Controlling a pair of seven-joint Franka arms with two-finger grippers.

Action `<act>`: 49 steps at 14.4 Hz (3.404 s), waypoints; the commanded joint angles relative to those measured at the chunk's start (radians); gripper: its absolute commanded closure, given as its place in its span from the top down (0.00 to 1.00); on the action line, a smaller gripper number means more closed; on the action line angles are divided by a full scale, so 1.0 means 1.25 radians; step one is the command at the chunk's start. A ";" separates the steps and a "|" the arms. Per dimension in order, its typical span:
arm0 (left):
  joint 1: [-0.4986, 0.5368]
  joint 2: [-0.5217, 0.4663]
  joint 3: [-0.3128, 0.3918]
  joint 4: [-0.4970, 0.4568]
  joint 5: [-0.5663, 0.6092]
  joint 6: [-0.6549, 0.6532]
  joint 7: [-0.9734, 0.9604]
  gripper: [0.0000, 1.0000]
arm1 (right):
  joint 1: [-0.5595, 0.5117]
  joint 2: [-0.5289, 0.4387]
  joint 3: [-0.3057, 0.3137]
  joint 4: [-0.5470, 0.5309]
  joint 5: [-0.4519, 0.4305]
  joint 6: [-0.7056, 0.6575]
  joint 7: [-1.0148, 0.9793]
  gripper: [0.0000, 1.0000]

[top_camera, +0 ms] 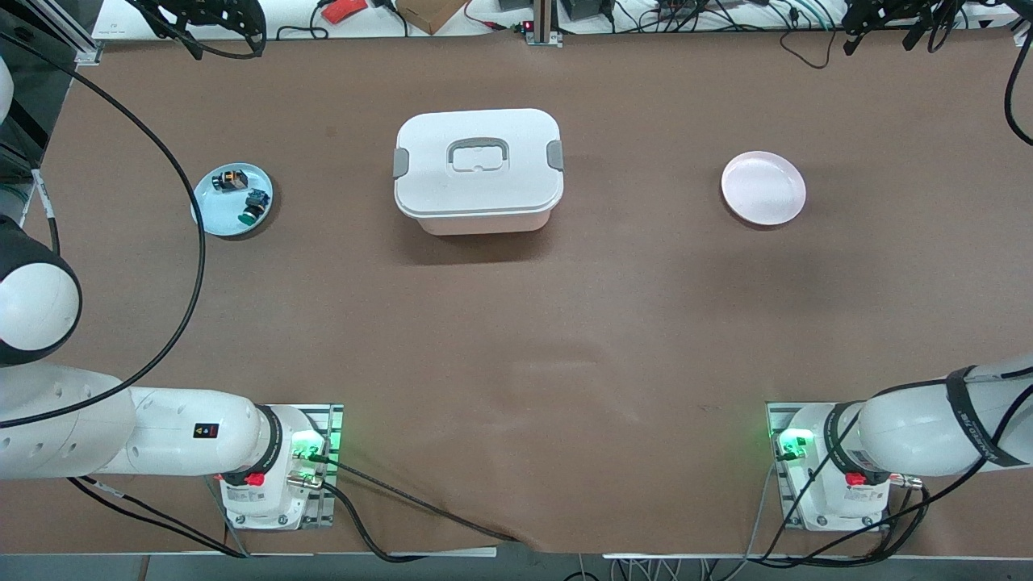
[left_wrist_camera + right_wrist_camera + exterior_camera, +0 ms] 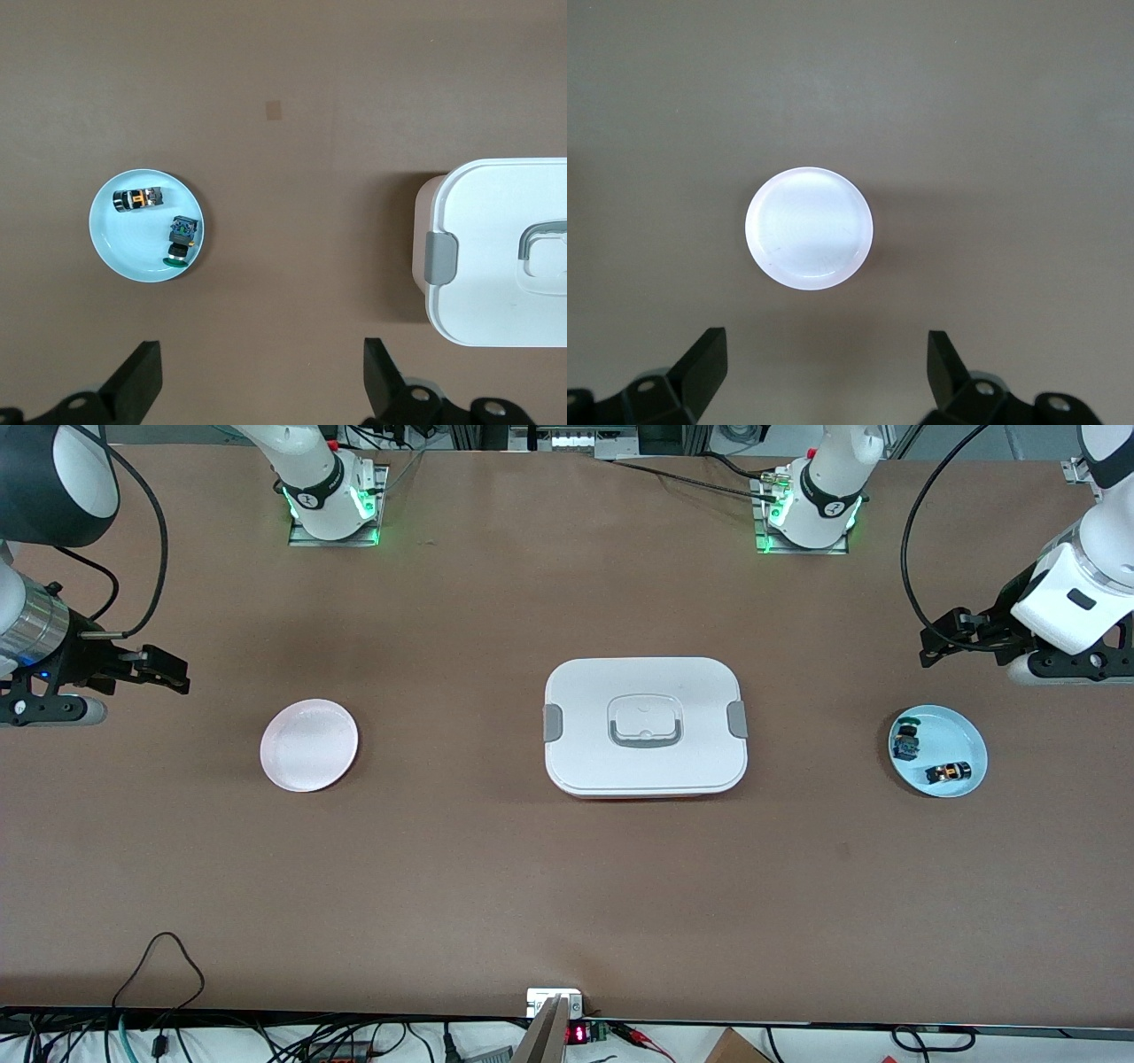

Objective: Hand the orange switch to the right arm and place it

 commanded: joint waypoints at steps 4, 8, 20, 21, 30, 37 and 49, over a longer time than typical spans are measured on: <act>0.000 0.009 0.005 0.024 0.006 -0.019 0.018 1.00 | -0.003 -0.009 0.001 0.003 0.010 -0.007 0.001 1.00; 0.000 0.009 0.005 0.024 0.005 -0.019 0.018 1.00 | -0.003 -0.010 0.001 0.003 0.010 -0.007 0.002 1.00; 0.000 0.009 0.010 0.025 0.006 -0.019 0.016 1.00 | -0.004 -0.015 -0.002 0.007 0.010 -0.013 -0.009 1.00; 0.000 0.009 0.010 0.025 0.006 -0.019 0.016 1.00 | -0.004 -0.015 -0.002 0.011 0.010 -0.013 -0.010 1.00; 0.007 0.018 0.011 0.026 0.010 -0.022 0.015 1.00 | -0.007 -0.014 -0.003 0.012 0.013 -0.014 -0.010 1.00; 0.038 0.052 0.010 0.053 -0.008 -0.021 0.017 1.00 | -0.008 -0.018 -0.005 0.012 0.032 -0.045 -0.015 1.00; 0.107 0.224 0.011 0.045 0.010 0.037 0.031 1.00 | -0.004 -0.021 -0.002 0.012 0.027 -0.046 -0.015 1.00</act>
